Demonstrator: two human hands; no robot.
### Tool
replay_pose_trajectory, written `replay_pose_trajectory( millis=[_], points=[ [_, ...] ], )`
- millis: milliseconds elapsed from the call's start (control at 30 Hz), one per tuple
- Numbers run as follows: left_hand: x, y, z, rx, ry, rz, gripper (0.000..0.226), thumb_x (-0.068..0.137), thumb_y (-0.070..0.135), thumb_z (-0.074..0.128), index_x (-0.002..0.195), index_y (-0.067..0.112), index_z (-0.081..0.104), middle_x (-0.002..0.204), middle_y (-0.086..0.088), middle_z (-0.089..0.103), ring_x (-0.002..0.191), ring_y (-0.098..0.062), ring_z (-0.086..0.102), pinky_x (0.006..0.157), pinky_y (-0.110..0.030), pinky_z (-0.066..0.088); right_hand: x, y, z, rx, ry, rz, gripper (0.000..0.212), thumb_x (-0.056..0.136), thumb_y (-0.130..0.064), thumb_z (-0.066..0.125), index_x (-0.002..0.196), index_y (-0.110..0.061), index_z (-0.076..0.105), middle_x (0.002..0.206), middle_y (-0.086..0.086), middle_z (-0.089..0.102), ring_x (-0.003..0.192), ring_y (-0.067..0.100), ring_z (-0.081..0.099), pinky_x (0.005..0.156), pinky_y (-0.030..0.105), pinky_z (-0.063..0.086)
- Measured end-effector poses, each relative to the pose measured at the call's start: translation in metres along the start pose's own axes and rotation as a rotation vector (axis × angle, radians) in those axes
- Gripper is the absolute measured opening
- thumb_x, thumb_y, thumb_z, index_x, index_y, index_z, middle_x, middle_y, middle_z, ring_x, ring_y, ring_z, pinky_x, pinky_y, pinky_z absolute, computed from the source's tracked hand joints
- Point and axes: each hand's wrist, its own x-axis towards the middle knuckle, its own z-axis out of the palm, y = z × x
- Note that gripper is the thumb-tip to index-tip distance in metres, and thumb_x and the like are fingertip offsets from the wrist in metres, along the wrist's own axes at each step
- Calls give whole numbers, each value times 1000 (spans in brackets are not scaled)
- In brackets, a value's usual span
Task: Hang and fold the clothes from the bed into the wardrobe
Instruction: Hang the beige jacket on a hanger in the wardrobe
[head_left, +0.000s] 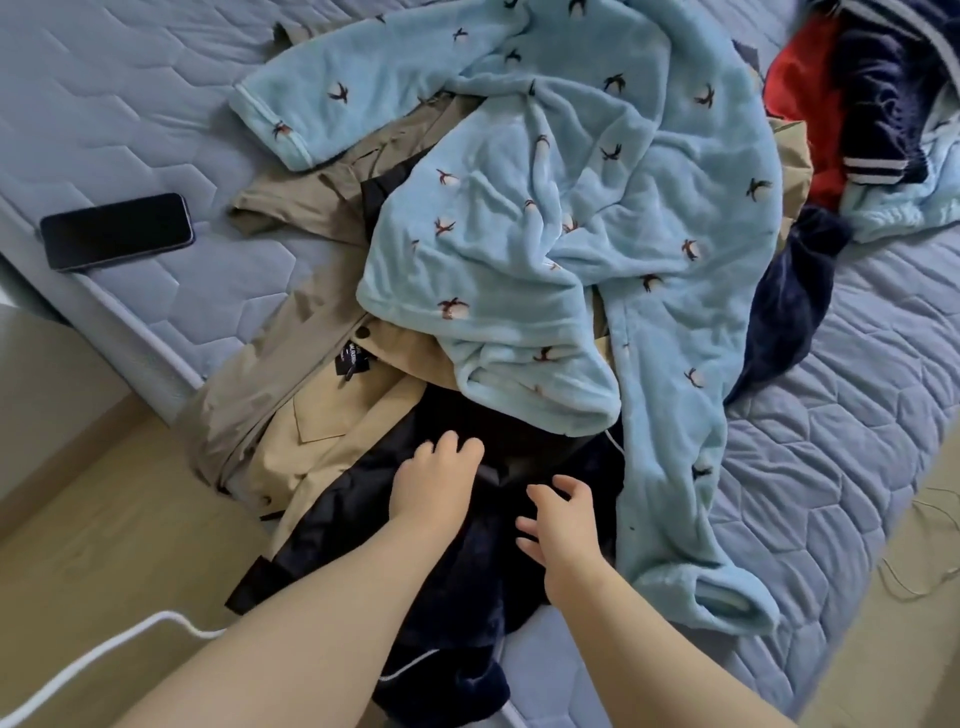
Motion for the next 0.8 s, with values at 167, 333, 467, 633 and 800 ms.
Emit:
replay_pose_trajectory(
  millis=[167, 333, 467, 633, 800],
  points=[
    [-8, -11, -53, -455, 35, -109, 25, 83, 0, 37, 90, 23, 43, 83, -5, 56, 74, -24, 51, 56, -33, 37, -25, -28, -3, -18, 8, -53, 42, 96, -38, 42, 133, -19, 35, 120, 9, 53, 70, 17, 55, 61, 27, 46],
    [-24, 13, -141, -742, 206, -136, 33, 83, 4, 42, 98, 31, 55, 93, 0, 62, 77, -18, 56, 59, -25, 41, -76, -93, -16, -20, -81, -212, 34, 97, -40, 38, 125, -19, 40, 85, 4, 57, 54, 14, 49, 55, 26, 45],
    [-42, 35, -220, -894, 302, -71, 26, 85, 5, 47, 93, 28, 54, 82, 3, 60, 60, -1, 50, 42, -5, 37, -125, -141, -38, -10, -118, -329, 28, 97, -25, 41, 125, -21, 40, 78, 3, 54, 49, 13, 45, 46, 23, 40],
    [-85, 59, -302, -862, 370, 73, 16, 84, 7, 54, 87, 22, 58, 81, 4, 61, 73, -11, 55, 54, -11, 39, -189, -190, -75, -69, -120, -523, 51, 88, 1, 36, 127, -31, 38, 72, 4, 55, 47, 14, 46, 40, 21, 39],
    [-142, 77, -390, -898, 488, 183, 14, 81, 3, 57, 87, 14, 64, 83, 0, 65, 84, -18, 60, 77, -29, 46, -261, -233, -95, -194, -126, -730, 48, 83, 7, 39, 119, -23, 49, 63, -1, 54, 45, 12, 48, 43, 22, 36]
  ],
)
